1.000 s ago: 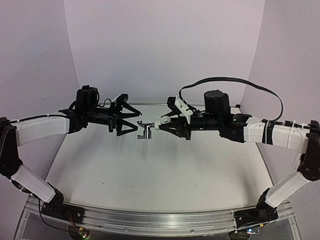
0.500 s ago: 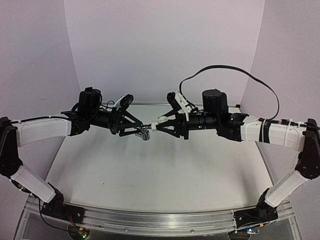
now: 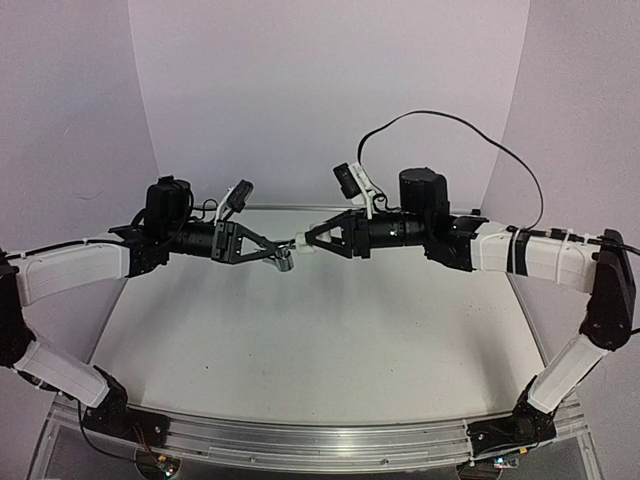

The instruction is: Install the water faucets

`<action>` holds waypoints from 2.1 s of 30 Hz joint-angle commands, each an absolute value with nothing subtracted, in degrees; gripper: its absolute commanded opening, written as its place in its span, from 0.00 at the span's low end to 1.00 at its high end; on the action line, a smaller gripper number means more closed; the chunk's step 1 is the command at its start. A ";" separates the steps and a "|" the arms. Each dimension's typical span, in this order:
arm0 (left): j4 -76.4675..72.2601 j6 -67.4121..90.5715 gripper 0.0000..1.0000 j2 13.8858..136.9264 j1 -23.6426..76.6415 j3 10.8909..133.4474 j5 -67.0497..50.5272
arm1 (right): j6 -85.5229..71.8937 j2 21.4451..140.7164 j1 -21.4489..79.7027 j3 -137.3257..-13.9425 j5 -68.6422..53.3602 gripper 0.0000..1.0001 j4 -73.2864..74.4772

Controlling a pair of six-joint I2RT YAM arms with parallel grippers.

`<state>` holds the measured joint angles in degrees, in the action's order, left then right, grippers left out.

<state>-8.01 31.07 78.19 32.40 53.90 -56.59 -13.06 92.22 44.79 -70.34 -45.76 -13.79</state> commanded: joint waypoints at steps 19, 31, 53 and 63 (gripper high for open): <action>-10.51 -4.38 1.00 50.64 45.88 42.07 -10.02 | -54.58 99.55 35.60 -73.14 -57.17 0.00 -30.37; -0.35 50.73 0.94 63.77 32.82 51.81 -33.28 | 6.54 92.23 36.20 -70.73 -53.50 0.00 -18.20; -27.87 81.71 0.98 87.65 30.31 52.85 -62.50 | 16.12 92.95 43.35 -73.19 -45.57 0.00 -16.25; -28.05 68.69 0.65 88.03 31.64 56.97 -60.79 | 7.16 95.03 43.95 -72.83 -45.20 0.00 -18.88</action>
